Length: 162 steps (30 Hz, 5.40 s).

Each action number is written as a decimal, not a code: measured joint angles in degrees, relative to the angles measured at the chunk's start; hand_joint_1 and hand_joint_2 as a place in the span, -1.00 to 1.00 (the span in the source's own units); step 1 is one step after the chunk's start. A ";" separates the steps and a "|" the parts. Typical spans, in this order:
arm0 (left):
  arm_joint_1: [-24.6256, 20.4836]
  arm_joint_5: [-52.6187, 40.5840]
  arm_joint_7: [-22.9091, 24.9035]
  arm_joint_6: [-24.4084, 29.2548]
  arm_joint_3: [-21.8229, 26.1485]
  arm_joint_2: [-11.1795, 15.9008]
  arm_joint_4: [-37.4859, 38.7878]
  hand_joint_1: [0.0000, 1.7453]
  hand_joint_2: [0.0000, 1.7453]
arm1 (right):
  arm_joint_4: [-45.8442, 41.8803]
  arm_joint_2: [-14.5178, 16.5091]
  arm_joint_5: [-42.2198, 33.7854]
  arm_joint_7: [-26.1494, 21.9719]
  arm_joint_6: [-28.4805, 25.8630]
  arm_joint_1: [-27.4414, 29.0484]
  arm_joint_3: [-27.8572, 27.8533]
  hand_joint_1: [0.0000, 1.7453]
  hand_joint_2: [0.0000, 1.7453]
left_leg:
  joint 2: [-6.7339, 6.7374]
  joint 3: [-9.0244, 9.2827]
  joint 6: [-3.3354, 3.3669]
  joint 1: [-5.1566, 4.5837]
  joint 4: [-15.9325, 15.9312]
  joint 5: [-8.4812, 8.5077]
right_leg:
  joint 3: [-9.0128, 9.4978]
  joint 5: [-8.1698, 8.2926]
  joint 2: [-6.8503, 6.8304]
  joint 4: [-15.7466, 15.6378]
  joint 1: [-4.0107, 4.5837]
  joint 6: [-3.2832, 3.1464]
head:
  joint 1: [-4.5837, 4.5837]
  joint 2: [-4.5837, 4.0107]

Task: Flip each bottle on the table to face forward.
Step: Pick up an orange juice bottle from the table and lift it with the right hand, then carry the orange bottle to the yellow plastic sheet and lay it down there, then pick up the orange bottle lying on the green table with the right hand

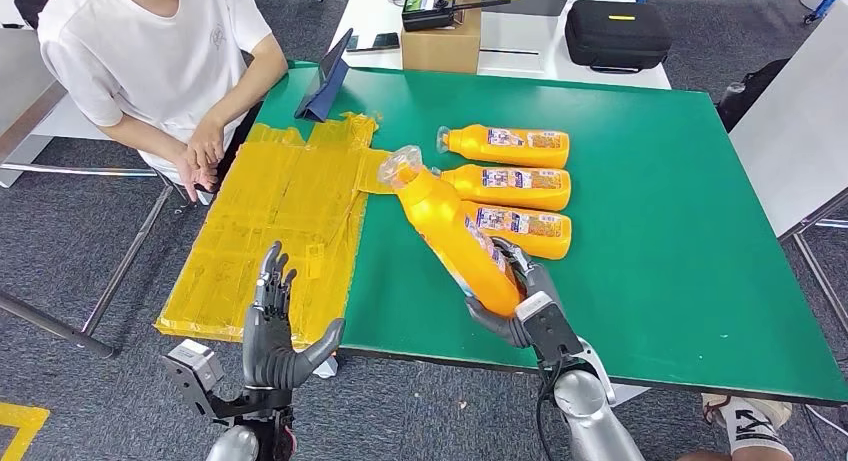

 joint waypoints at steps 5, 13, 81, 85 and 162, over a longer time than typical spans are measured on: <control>0.24 -2.21 0.59 -4.12 -2.89 0.71 1.70 -1.00 1.00 | -5.54 2.01 0.59 -2.64 -0.13 2.39 -0.54 1.00 1.00 | 0.05 -0.02 -0.02 0.01 0.00 -0.02 | -0.05 -0.01 0.01 0.01 0.01 0.00 | -0.01 0.00; -1.15 3.49 0.86 -16.86 -7.47 1.69 4.99 -1.00 1.00 | -9.47 2.71 11.05 -7.42 0.01 3.50 7.39 1.00 1.00 | 0.05 -0.05 -0.02 0.02 -0.01 -0.01 | -0.08 -0.02 0.01 0.02 0.02 -0.01 | -0.01 0.00; -3.97 26.05 9.42 -21.47 -5.82 1.32 7.27 1.00 1.00 | -0.37 0.09 21.04 -8.33 -13.49 8.24 17.05 -1.00 -1.00 | 0.07 -0.12 -0.02 0.02 0.00 -0.01 | -0.17 -0.01 0.02 0.01 0.01 -0.01 | -0.01 0.00; -5.20 6.57 7.00 -10.23 -4.32 1.94 6.04 1.00 1.00 | -0.95 -0.11 21.21 -8.61 -14.32 9.28 16.39 -1.00 -1.00 | 0.07 -0.13 -0.02 0.02 -0.01 -0.01 | -0.16 -0.01 0.02 0.01 0.01 -0.01 | -0.01 0.00; -43.54 -21.32 6.37 -22.73 -3.67 18.20 47.92 -1.00 1.00 | 0.05 -4.91 4.87 -12.32 -16.95 1.54 20.10 -1.00 -1.00 | 0.08 -0.03 -0.15 0.06 0.00 0.23 | -0.09 0.13 0.02 0.16 0.04 -0.20 | 0.01 0.00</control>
